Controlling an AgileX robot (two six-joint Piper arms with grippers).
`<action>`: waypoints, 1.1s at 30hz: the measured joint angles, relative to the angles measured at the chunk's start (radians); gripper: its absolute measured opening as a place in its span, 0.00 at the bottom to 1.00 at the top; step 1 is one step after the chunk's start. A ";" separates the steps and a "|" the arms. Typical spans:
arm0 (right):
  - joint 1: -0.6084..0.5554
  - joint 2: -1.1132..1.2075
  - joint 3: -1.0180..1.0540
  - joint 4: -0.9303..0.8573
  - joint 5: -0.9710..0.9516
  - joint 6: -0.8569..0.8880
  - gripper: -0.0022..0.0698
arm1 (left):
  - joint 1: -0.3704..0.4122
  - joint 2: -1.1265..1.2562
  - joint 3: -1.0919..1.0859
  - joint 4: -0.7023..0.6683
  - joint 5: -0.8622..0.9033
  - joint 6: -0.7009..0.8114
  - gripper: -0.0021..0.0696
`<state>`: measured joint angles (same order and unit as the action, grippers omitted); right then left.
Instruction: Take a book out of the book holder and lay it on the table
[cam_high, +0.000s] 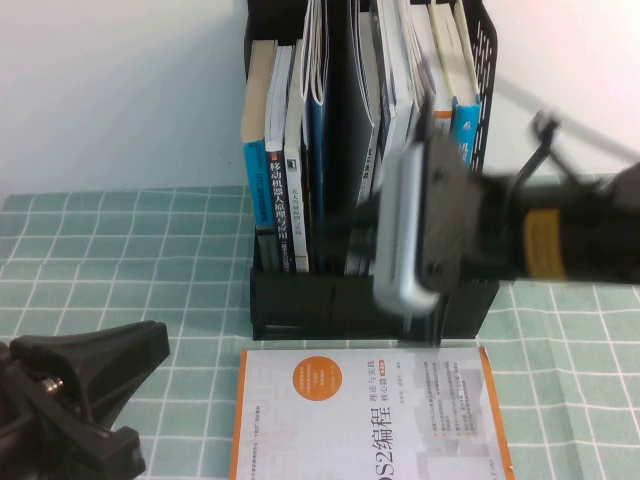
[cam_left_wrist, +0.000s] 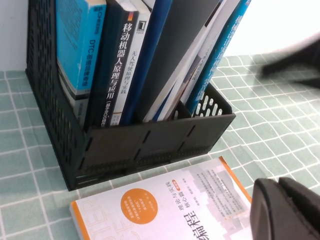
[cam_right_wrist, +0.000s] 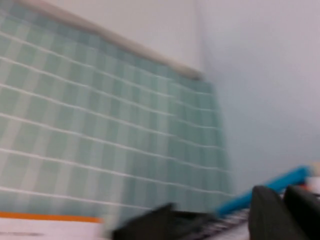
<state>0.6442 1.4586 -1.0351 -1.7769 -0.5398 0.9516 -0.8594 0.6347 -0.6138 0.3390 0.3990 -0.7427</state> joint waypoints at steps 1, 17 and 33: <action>0.000 -0.034 -0.013 0.000 0.075 -0.028 0.11 | 0.000 0.000 0.000 0.000 0.000 -0.002 0.03; -0.009 -0.380 -0.006 0.942 1.451 -0.836 0.03 | 0.000 0.000 0.000 0.107 -0.002 0.009 0.03; -0.009 -1.089 0.553 1.575 1.115 -1.036 0.03 | 0.000 0.000 0.000 0.198 -0.013 0.011 0.03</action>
<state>0.6354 0.3699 -0.4820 -0.2018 0.5756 -0.0846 -0.8594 0.6347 -0.6138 0.5372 0.3858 -0.7313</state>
